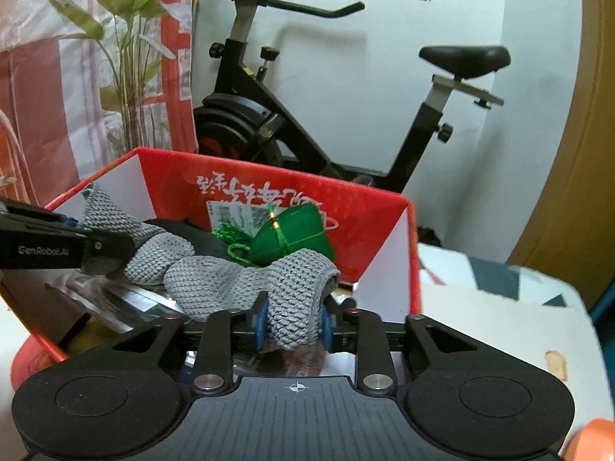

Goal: Organize soft objects

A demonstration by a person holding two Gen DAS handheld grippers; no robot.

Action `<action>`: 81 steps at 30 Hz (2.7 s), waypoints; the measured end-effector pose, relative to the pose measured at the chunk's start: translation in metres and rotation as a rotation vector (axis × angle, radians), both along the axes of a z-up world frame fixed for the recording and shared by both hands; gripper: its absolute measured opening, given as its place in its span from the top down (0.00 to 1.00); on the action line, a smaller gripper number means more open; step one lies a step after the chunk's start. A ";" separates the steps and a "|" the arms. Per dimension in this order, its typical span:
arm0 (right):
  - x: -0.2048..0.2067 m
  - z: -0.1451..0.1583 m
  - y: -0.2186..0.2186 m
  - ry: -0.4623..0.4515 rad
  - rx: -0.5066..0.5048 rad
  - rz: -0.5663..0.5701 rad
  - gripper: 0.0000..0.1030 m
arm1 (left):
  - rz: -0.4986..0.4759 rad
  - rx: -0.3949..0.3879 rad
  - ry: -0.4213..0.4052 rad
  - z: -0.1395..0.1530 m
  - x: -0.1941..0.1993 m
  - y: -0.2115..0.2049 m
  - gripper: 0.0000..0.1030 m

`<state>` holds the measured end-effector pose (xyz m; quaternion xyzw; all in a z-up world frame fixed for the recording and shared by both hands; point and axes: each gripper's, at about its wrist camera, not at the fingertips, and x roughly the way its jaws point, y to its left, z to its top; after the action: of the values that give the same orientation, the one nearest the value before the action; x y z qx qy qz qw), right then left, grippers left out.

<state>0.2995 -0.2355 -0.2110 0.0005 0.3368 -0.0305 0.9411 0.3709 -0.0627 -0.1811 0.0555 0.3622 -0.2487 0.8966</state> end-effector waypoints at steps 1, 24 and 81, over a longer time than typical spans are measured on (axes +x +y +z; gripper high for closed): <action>-0.001 0.001 0.000 -0.003 -0.012 0.000 0.71 | -0.005 -0.001 -0.005 0.002 0.000 0.001 0.84; -0.046 0.087 0.000 -0.184 0.007 -0.003 0.00 | 0.149 -0.060 -0.144 0.070 -0.041 0.031 0.00; -0.281 0.203 0.054 -0.336 0.055 -0.113 0.00 | 0.269 -0.019 -0.400 0.198 -0.287 0.077 0.00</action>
<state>0.0182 -0.1812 -0.0080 0.0501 0.1750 -0.0737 0.9805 0.0837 0.0141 0.0172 0.0465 0.1793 -0.1145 0.9760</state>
